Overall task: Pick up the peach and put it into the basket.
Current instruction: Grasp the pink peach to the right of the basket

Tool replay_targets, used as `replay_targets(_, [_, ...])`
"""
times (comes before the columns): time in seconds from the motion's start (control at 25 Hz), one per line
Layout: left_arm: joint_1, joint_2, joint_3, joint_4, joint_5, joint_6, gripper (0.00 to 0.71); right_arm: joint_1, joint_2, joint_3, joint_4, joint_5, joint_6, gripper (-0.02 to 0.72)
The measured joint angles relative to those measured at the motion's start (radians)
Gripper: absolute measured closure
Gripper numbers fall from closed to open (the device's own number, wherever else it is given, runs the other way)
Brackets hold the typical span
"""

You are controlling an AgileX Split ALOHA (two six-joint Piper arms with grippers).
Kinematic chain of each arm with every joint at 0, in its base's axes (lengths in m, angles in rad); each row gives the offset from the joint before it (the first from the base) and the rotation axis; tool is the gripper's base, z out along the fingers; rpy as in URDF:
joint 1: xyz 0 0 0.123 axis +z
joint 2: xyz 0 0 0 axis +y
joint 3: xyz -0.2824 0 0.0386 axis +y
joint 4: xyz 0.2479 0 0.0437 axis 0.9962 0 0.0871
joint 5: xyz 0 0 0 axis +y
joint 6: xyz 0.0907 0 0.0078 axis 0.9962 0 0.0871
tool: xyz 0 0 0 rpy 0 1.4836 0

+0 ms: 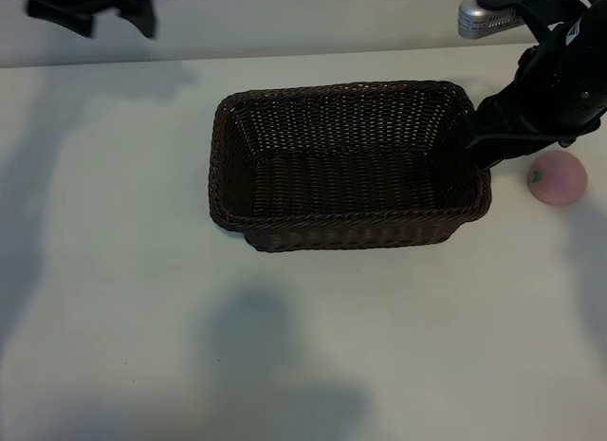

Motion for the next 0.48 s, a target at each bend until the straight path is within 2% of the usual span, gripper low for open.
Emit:
replay_targets(0.08, [0.043, -0.037, 0.000, 0.000, 0.001, 0.013, 0.106, 0.000, 0.000, 0.000, 0.000, 0.001, 0.000, 0.200])
replay_targets(0.32, [0.211, -0.208, 0.001, -0.010, 0.001, 0.047, 0.112, 0.000, 0.000, 0.000, 0.000, 0.001, 0.000, 0.200])
replay_targets(0.4, [0.255, -0.275, 0.017, -0.039, 0.001, 0.064, 0.112, 0.000, 0.000, 0.000, 0.000, 0.002, 0.000, 0.200])
replay_targets(0.48, [0.272, -0.352, 0.054, -0.069, 0.001, 0.094, 0.112, 0.000, 0.000, 0.000, 0.000, 0.002, 0.000, 0.200])
